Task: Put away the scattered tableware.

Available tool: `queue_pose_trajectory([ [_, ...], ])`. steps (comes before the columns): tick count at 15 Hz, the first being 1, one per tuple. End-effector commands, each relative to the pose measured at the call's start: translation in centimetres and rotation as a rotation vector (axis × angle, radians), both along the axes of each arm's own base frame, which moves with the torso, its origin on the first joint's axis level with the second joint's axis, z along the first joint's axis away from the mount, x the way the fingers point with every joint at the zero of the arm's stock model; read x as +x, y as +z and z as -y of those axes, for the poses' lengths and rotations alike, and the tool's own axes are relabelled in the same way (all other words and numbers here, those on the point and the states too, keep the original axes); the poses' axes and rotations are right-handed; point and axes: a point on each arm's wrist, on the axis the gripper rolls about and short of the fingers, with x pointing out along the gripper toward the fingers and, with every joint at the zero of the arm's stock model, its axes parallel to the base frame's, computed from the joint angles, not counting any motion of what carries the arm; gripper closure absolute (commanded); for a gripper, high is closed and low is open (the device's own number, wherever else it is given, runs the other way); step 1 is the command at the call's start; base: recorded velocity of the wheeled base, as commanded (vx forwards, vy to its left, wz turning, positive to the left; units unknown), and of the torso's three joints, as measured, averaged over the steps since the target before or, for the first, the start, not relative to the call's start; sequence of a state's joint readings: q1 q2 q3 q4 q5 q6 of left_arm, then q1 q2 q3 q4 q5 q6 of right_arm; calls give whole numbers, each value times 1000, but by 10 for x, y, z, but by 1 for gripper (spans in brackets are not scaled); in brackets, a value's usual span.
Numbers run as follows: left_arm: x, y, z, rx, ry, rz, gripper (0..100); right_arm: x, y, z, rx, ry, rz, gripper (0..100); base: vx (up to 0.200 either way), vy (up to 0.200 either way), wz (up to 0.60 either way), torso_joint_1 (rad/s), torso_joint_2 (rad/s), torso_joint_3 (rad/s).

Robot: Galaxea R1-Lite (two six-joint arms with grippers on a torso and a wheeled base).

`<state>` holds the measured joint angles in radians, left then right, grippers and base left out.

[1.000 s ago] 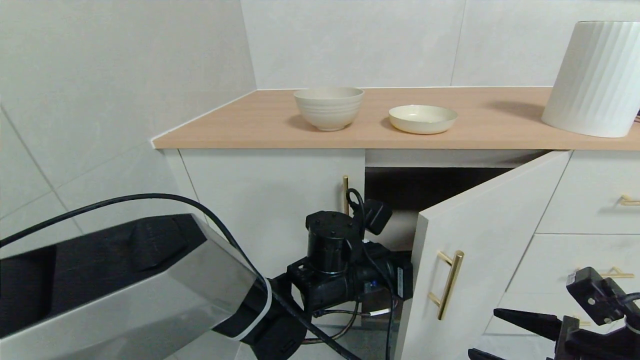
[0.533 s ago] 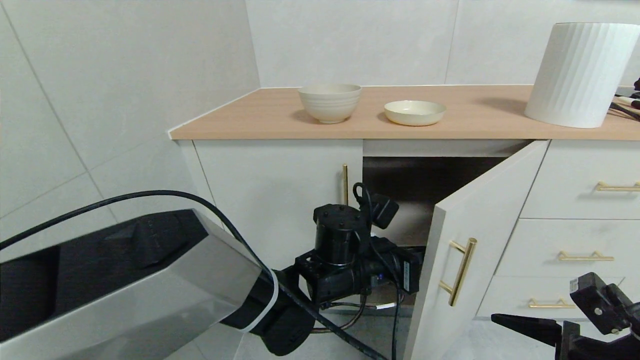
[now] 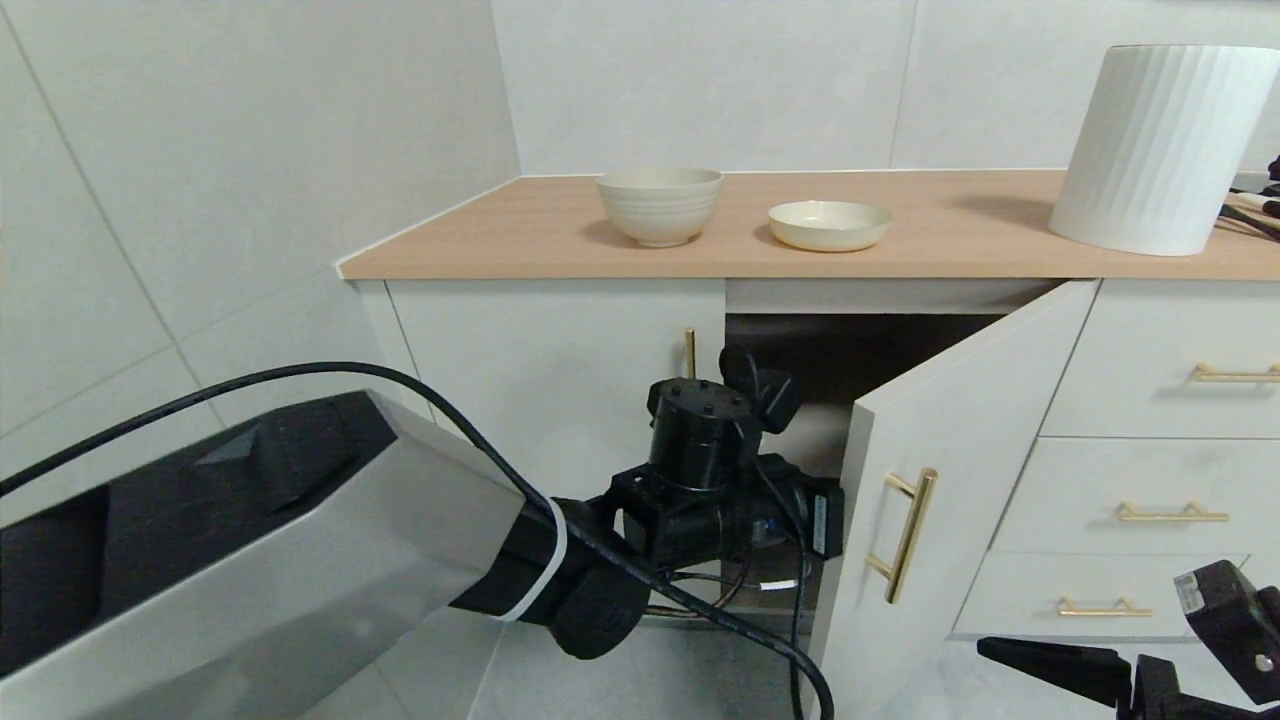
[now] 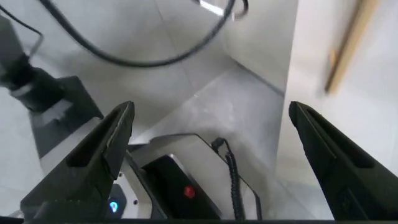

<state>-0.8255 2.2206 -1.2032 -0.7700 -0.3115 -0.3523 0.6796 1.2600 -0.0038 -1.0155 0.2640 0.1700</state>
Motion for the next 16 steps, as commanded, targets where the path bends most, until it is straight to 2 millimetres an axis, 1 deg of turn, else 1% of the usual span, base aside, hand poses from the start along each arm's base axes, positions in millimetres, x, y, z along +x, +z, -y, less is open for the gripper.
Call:
queue_pose_trajectory([
  [1,-17,24,10,-28,-48,37,100,-12,12,1,61,54,61,0,0,0,0,0,0,0],
  [2,-37,34,24,-22,-109,54,100,-27,25,-1,147,148,94,0,0,0,0,0,0,0],
  [3,-44,36,28,-18,-129,60,100,-30,29,-1,171,170,98,0,0,0,0,0,0,0],
  [4,-69,45,42,-3,-203,87,100,-35,35,1,200,187,104,0,0,0,0,0,0,0],
  [5,-92,52,47,6,-261,130,100,-36,35,3,201,188,105,0,0,0,0,0,0,0],
  [6,-116,52,39,34,-313,148,100,-38,37,5,213,192,117,0,0,0,0,0,0,0],
  [7,-122,53,30,45,-320,137,100,-39,39,6,223,194,126,0,0,0,0,0,0,0],
  [8,-123,53,27,51,-314,134,100,-39,39,6,223,194,126,0,0,0,0,0,0,0],
  [9,-102,50,6,72,-233,121,100,-39,41,6,229,192,133,0,0,0,0,0,0,0],
  [10,-92,51,-8,77,-188,117,100,-38,41,6,226,188,130,0,0,0,0,0,0,0],
  [12,-73,53,-43,84,-50,98,100,-34,42,2,211,173,115,0,0,0,0,0,0,0],
  [14,-60,52,-72,87,123,127,100,-20,48,-3,177,113,85,0,0,0,0,0,0,0],
  [15,-58,53,-84,64,203,162,100,-10,54,-8,162,85,71,0,0,0,0,0,0,0],
  [16,-59,55,-91,44,240,187,100,-3,59,-11,154,71,64,0,0,0,0,0,0,0],
])
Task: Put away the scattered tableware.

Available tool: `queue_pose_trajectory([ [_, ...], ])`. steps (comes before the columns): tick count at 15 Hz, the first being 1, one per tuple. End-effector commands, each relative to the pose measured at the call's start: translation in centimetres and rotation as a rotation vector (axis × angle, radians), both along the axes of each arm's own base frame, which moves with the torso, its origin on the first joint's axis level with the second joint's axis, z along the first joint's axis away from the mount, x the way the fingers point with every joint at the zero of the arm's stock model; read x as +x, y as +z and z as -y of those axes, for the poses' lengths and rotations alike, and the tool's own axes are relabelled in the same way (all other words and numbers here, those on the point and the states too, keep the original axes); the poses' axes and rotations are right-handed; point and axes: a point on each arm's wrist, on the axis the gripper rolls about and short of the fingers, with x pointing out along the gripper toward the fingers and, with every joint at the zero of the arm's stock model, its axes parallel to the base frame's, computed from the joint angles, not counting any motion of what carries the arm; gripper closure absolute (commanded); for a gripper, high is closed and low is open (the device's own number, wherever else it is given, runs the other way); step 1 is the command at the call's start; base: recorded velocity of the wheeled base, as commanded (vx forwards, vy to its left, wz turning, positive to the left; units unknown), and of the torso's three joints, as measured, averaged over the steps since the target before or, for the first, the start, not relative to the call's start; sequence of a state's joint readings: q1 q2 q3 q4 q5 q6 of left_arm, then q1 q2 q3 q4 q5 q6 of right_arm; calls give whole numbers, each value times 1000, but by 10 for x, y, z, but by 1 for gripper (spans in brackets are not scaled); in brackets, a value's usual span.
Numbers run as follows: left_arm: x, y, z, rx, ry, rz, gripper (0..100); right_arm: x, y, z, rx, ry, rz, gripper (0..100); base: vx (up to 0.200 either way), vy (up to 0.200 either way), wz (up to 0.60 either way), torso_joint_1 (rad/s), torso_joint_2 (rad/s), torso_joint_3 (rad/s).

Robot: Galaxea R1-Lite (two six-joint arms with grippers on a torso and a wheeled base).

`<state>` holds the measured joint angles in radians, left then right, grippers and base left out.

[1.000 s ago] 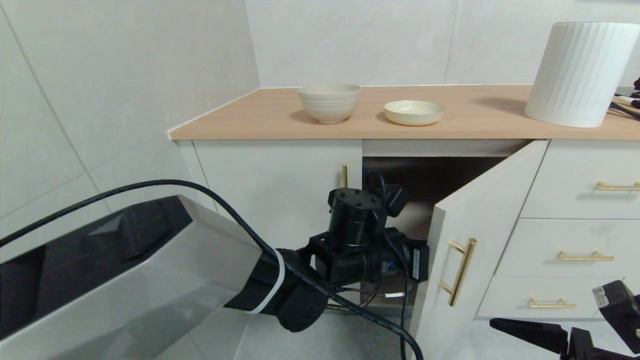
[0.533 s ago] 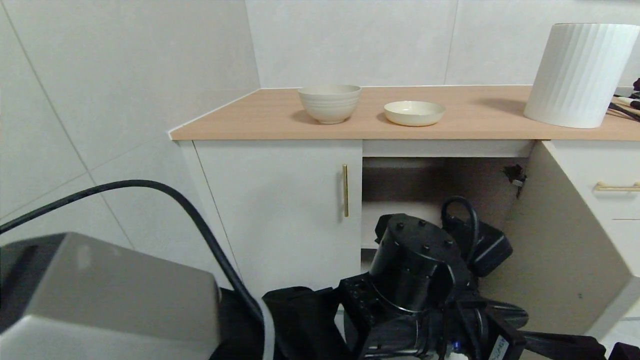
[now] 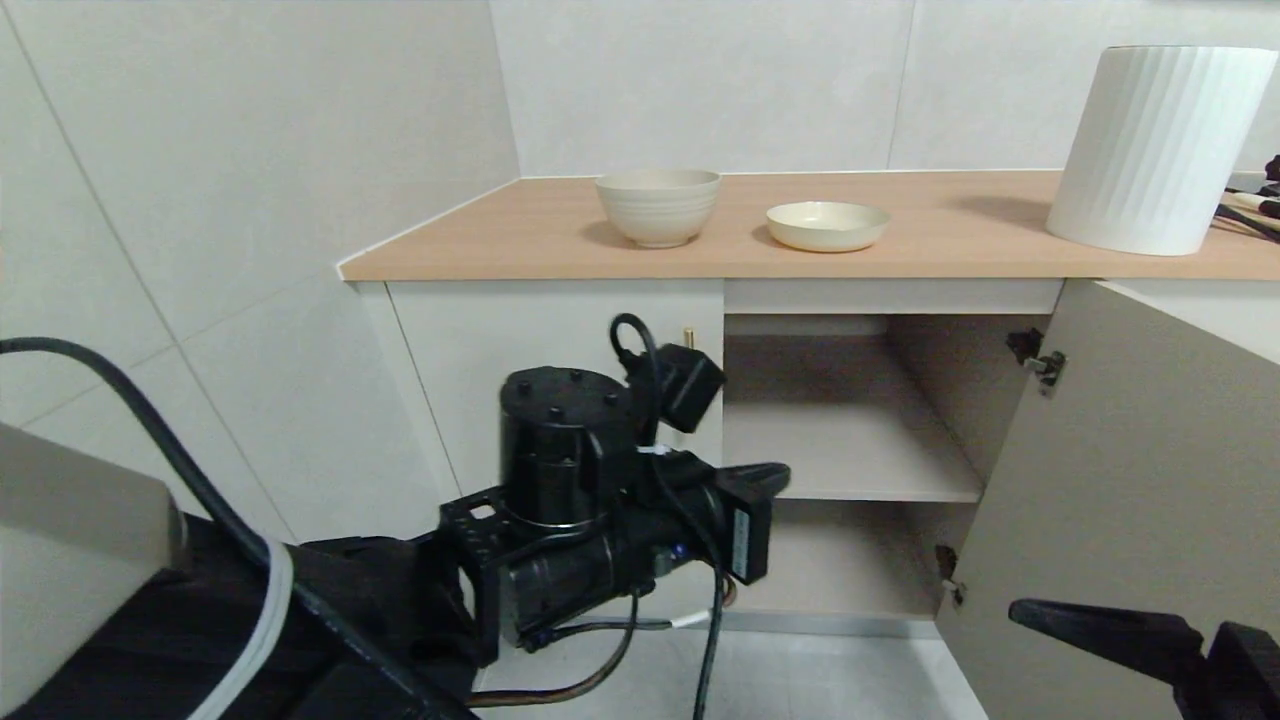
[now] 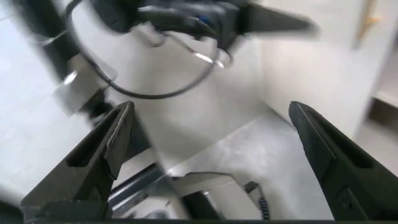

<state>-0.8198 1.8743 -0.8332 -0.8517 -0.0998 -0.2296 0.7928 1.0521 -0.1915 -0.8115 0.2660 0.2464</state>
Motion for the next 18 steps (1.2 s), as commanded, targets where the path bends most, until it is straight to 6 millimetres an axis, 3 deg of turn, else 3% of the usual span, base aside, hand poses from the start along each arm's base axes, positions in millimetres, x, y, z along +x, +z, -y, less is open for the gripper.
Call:
queue_pose_trajectory([
  [1,-4,2,-33,-24,87,36,100,29,15,-16,-31,-61,-25,0,0,0,0,0,0,0],
  [4,-2,7,-71,-49,182,72,100,69,46,-31,-67,-150,-64,0,0,0,0,0,0,0],
  [7,-10,29,-105,-28,253,188,100,84,79,-38,-93,-194,-87,0,0,0,0,0,0,0],
  [9,-17,40,-119,-27,276,212,100,91,92,-36,-87,-224,-82,0,0,0,0,0,0,0],
  [13,-20,41,-117,20,249,157,100,86,92,-30,-128,-341,-105,0,0,0,0,0,0,0],
  [14,-20,43,-117,17,250,159,0,85,92,-29,-137,-355,-112,0,0,0,0,0,0,0],
  [18,-22,61,-118,-33,260,204,0,82,100,-26,-120,-374,-102,0,0,0,0,0,0,0],
])
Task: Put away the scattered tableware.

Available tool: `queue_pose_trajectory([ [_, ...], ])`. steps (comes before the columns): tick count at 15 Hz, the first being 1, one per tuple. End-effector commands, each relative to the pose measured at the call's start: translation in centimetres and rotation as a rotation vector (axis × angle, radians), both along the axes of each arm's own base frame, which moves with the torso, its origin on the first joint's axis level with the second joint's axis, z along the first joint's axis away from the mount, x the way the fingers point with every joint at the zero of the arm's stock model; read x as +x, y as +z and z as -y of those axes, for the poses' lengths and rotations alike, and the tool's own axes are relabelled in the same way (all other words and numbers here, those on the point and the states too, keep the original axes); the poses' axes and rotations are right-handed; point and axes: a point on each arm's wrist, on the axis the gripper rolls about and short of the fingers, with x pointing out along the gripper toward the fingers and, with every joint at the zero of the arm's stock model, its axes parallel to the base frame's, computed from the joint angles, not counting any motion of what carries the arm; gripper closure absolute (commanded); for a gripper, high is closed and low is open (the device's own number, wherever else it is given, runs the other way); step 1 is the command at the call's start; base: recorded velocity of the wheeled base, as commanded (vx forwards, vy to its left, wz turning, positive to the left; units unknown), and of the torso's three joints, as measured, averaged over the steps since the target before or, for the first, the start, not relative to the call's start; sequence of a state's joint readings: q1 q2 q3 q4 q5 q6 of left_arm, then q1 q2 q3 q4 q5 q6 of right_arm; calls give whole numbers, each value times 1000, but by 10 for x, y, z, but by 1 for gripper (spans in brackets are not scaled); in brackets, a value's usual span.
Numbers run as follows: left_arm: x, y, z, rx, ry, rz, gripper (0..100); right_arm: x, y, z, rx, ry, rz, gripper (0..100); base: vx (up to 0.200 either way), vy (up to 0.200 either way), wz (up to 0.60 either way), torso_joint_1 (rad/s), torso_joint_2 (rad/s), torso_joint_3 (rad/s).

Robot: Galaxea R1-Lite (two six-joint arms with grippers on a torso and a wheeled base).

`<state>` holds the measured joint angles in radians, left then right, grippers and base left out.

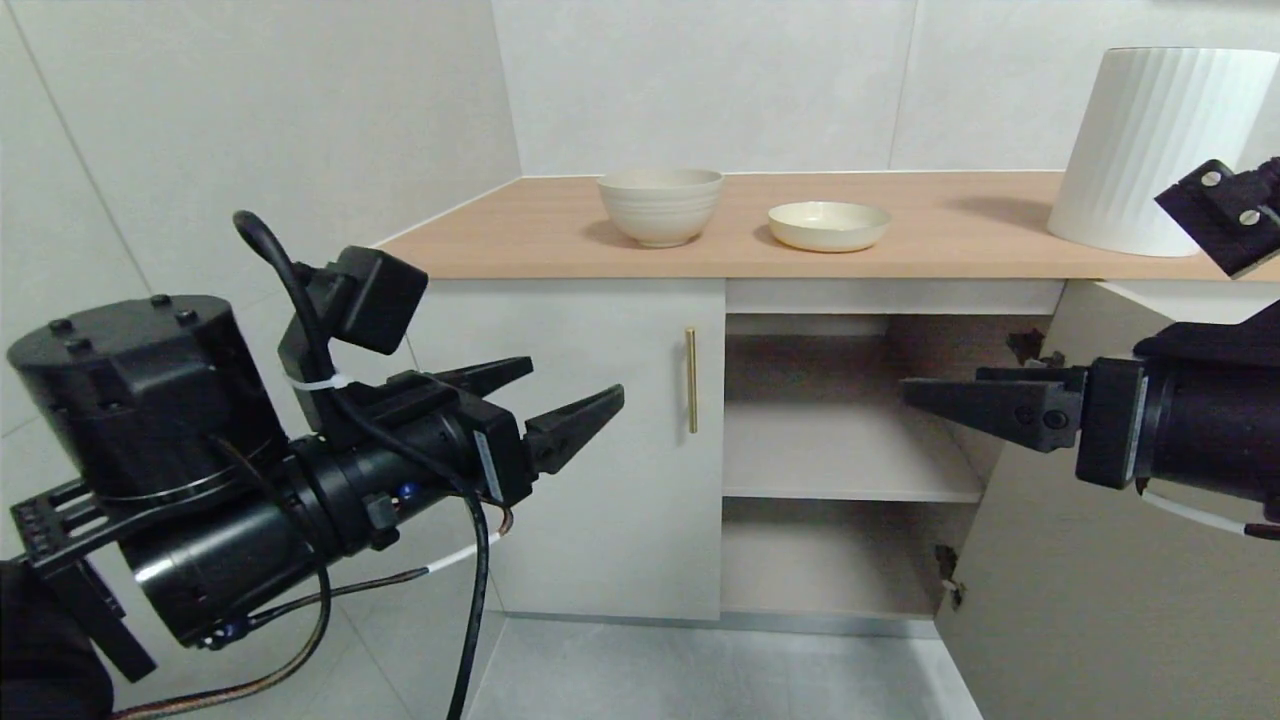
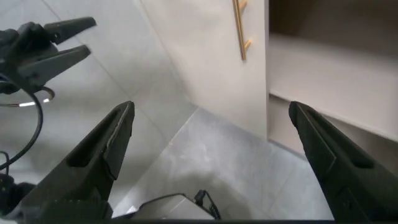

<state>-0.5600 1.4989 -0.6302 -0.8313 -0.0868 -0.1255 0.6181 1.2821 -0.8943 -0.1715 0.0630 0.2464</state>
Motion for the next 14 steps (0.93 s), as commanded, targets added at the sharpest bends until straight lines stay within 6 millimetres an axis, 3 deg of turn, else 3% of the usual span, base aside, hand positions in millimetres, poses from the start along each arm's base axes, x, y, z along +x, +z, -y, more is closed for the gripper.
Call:
queue_pose_trajectory([
  [1,-1,10,-1,-31,6,44,0,-3,7,2,14,-9,20,0,0,0,0,0,0,0],
  [8,-6,19,-5,-62,26,96,0,-11,11,8,9,-21,18,0,0,0,0,0,0,0],
  [14,-6,21,-5,-61,24,93,0,-20,17,14,28,-20,46,0,200,0,0,5,1,2],
])
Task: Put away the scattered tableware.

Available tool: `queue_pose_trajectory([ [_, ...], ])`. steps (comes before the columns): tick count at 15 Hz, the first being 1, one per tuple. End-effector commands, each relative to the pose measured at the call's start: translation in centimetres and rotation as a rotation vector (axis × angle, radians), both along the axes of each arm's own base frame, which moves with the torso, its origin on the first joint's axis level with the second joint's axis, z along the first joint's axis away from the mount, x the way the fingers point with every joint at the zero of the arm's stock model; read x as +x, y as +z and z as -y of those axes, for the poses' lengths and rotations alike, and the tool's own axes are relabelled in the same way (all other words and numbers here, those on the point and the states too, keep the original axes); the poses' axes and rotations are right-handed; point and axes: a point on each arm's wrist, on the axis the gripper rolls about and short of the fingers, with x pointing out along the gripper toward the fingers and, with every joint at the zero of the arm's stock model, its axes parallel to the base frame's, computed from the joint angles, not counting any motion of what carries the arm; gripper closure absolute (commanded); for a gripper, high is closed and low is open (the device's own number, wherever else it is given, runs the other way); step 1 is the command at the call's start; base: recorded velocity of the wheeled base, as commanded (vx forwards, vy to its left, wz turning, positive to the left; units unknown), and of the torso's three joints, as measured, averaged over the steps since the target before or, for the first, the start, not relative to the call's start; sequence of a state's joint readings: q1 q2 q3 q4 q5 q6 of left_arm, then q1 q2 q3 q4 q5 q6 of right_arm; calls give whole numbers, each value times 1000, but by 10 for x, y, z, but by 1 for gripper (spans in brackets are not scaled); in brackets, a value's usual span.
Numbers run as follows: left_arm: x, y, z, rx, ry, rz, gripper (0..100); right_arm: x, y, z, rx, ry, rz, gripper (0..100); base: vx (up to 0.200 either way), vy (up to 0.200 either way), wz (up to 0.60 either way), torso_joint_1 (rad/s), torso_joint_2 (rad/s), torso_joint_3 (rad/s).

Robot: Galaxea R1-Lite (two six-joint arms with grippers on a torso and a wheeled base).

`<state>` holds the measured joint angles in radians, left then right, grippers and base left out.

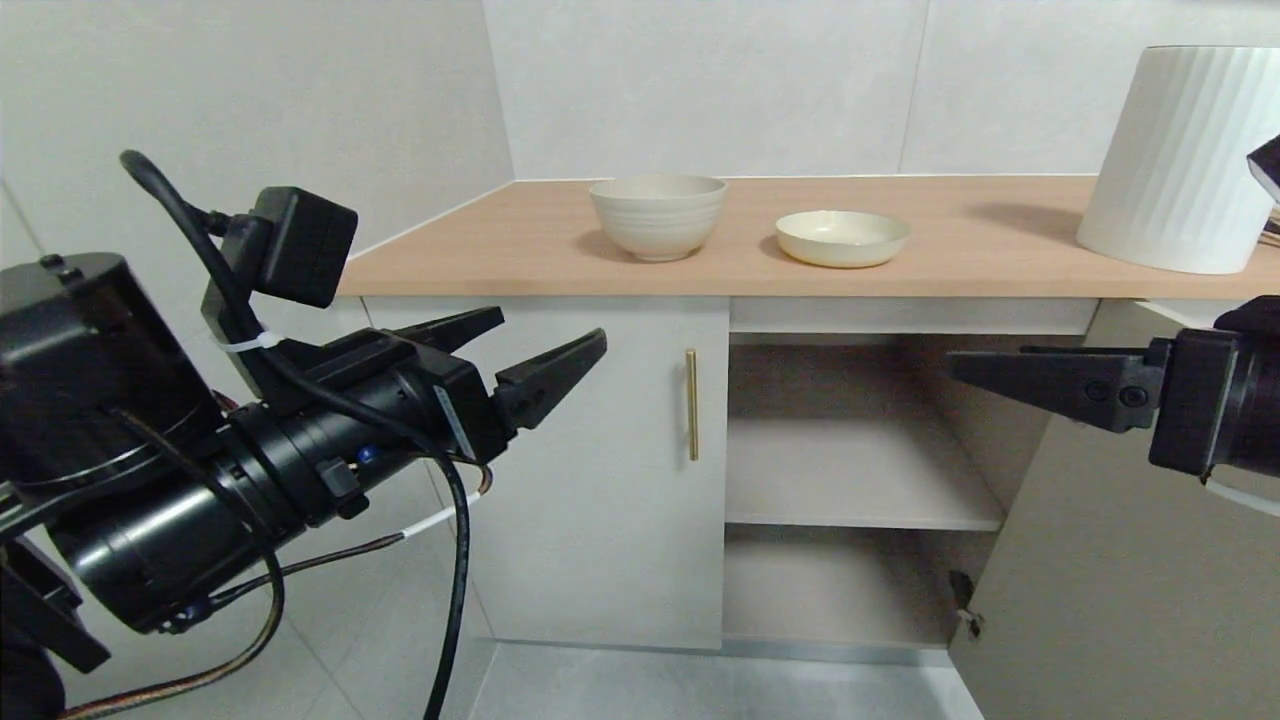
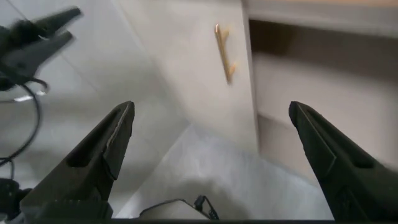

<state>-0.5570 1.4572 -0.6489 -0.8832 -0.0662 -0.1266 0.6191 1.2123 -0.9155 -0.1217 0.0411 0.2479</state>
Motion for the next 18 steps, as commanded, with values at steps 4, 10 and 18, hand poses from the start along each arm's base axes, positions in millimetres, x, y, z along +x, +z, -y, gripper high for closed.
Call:
queue_pose_trajectory([
  [4,-5,5,-3,-14,-1,21,0,-7,1,5,3,10,14,0,150,0,0,2,3,2],
  [10,-22,21,-11,-40,-44,70,0,-13,4,8,13,18,31,0,0,0,0,0,0,0],
  [18,-5,6,0,-4,-44,1,0,-9,1,6,3,12,19,0,0,0,0,78,-305,-246],
])
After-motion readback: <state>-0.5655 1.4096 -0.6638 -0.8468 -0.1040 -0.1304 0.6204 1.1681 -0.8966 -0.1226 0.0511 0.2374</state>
